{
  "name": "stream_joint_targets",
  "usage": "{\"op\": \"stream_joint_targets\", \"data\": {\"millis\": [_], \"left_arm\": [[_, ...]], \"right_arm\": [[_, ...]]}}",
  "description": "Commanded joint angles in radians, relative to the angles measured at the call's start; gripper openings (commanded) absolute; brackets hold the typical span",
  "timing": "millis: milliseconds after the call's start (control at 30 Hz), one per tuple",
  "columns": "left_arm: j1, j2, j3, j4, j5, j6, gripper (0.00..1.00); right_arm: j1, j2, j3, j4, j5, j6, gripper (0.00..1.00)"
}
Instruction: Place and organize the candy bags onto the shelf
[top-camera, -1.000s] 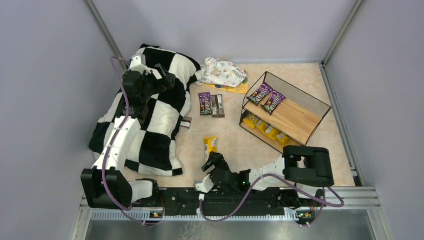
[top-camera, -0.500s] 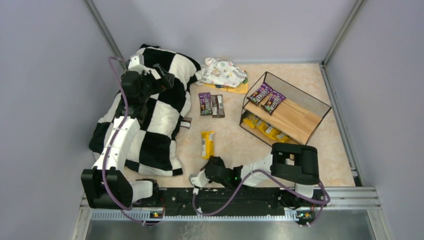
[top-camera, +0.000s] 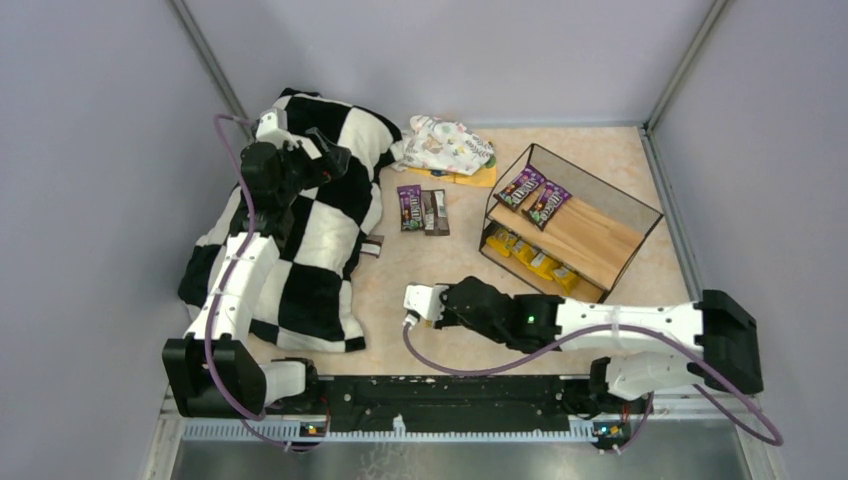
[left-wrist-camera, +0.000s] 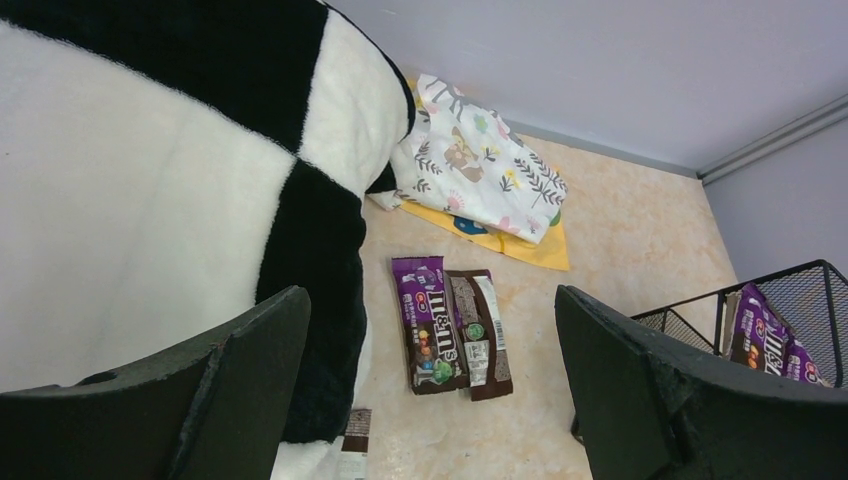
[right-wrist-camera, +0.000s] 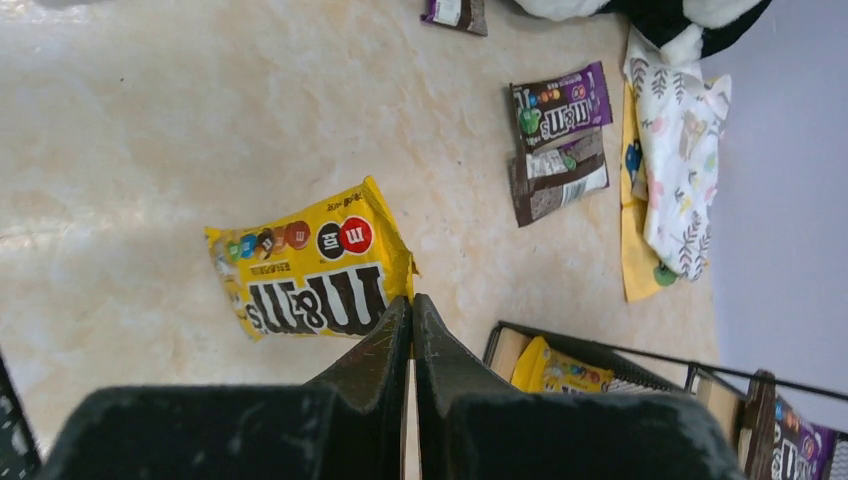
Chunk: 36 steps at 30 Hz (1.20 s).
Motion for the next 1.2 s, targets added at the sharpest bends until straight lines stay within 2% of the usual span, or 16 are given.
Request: {"op": "stream_joint_targets", "data": {"millis": [0, 200, 400, 500, 633, 700, 867, 1067, 1167], "left_arm": [[-0.002, 0.006, 0.027, 0.053, 0.019, -0.01, 0.98], [-0.015, 0.003, 0.028, 0.055, 0.027, -0.013, 0.98], [-0.032, 0.004, 0.03, 0.049, 0.005, 0.001, 0.98], [-0.041, 0.003, 0.03, 0.045, -0.01, 0.012, 0.98], [-0.048, 0.007, 0.034, 0.042, -0.017, 0.019, 0.98], [-0.048, 0.007, 0.036, 0.04, -0.014, 0.019, 0.98], [-0.048, 0.006, 0.039, 0.038, -0.005, 0.019, 0.98], [-0.048, 0.012, 0.04, 0.038, -0.005, 0.019, 0.98], [-0.048, 0.015, 0.039, 0.037, -0.004, 0.019, 0.98]], "right_arm": [[-0.007, -0.121, 0.026, -0.201, -0.026, 0.16, 0.0], [-0.007, -0.242, 0.0, -0.293, -0.043, 0.212, 0.0], [-0.056, -0.222, -0.043, -0.093, -0.119, 0.515, 0.0], [-0.056, -0.12, 0.012, -0.078, -0.033, 0.626, 0.0], [-0.057, -0.005, 0.117, -0.166, 0.122, 0.636, 0.0], [-0.062, -0.009, 0.116, -0.145, 0.12, 0.629, 0.0], [-0.113, 0.016, 0.111, -0.151, 0.012, 0.668, 0.0], [-0.274, 0.032, 0.05, -0.079, -0.198, 0.748, 0.0], [-0.289, 0.034, 0.062, -0.052, -0.332, 0.713, 0.0]]}}
